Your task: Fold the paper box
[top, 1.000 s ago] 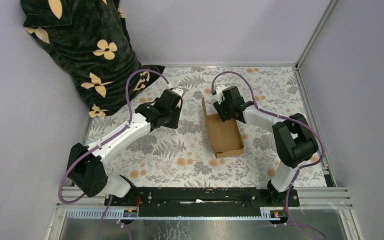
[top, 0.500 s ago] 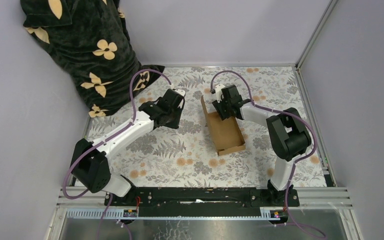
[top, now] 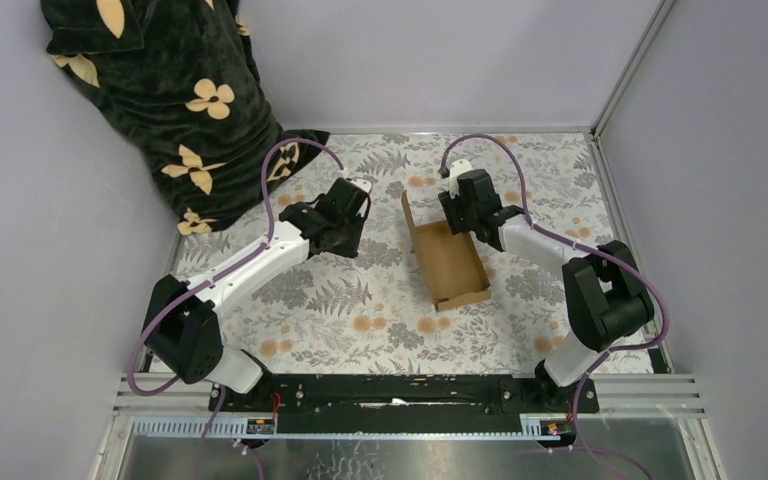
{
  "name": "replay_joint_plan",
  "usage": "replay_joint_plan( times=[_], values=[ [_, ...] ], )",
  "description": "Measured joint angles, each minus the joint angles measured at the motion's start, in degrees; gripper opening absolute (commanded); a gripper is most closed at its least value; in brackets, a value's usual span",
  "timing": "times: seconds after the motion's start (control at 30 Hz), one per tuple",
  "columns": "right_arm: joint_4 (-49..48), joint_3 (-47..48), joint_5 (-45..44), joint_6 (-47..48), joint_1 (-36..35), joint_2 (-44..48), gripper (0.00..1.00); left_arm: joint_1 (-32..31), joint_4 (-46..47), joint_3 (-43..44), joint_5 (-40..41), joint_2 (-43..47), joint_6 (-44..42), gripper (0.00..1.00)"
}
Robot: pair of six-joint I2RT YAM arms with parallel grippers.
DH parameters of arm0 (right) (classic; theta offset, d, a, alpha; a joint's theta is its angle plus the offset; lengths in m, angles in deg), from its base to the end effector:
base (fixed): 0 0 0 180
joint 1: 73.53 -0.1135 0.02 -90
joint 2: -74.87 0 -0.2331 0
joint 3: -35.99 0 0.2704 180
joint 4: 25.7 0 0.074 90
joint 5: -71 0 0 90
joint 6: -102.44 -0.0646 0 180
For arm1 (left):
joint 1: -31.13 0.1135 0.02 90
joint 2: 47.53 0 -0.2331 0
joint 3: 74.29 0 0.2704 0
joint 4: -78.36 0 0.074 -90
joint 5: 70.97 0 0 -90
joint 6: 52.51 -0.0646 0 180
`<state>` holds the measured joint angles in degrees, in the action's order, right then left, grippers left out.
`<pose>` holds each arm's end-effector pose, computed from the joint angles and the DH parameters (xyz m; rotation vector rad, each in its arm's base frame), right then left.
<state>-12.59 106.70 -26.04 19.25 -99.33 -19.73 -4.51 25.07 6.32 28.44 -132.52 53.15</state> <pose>0.3602 0.1653 0.1532 -0.5555 2.1404 0.0477 0.2848 -0.1912 0.2087 0.3841 2.5329 -0.1313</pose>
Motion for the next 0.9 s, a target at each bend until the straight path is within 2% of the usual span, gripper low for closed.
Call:
replay_joint_plan(
  times=[0.27,0.77,0.9],
  values=[
    [1.3,1.2,-3.5,0.0,0.1,-2.0,0.45,0.0,0.0,0.0,0.0,-0.2,0.0,0.34],
    [1.9,0.7,-4.0,-3.1,1.7,-5.7,0.42,0.0,0.0,0.0,0.0,-0.4,-0.1,0.34],
    [2.1,0.7,-4.1,-4.4,1.9,-7.3,0.36,0.0,0.0,0.0,0.0,-0.4,-0.3,0.34]
  ],
)
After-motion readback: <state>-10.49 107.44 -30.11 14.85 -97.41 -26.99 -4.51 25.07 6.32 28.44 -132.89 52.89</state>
